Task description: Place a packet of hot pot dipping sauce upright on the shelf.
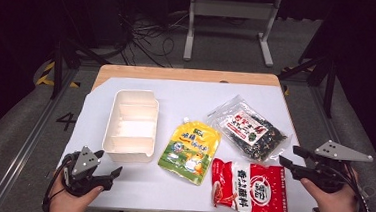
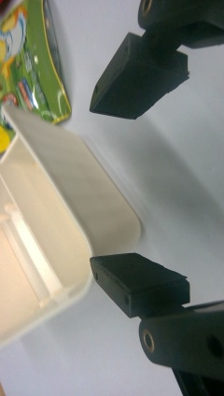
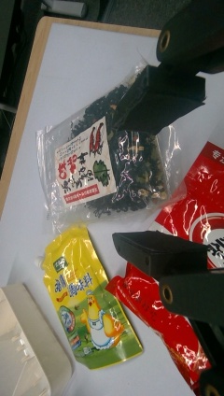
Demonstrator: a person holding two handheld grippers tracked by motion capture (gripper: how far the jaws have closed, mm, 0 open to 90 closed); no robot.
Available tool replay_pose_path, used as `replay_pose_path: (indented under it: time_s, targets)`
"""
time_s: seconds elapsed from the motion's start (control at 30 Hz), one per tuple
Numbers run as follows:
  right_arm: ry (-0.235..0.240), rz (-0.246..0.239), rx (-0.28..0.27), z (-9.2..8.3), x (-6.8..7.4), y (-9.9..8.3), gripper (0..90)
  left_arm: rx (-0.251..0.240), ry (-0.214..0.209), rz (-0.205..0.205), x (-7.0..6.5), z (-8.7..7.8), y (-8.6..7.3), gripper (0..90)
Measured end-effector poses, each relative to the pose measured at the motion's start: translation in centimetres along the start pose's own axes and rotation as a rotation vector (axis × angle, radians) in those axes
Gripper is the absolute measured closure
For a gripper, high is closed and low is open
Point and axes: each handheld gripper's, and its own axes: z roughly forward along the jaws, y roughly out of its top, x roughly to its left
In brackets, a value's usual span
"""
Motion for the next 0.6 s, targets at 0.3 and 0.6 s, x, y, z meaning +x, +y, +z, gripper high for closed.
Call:
replay_pose_path:
  time_s: [0.3,0.6]
  targets:
    - [0.017,0.009,0.045,-0.3,0.6,-0.3,39.6,-0.008,-0.032,0.014,-0.8,-0.9,0.8,22.3]
    - [0.052,0.0,0.103,-0.2,1.1,-0.8,38.4,0.008,-0.042,-0.016,-0.5,-1.6,1.1,22.8]
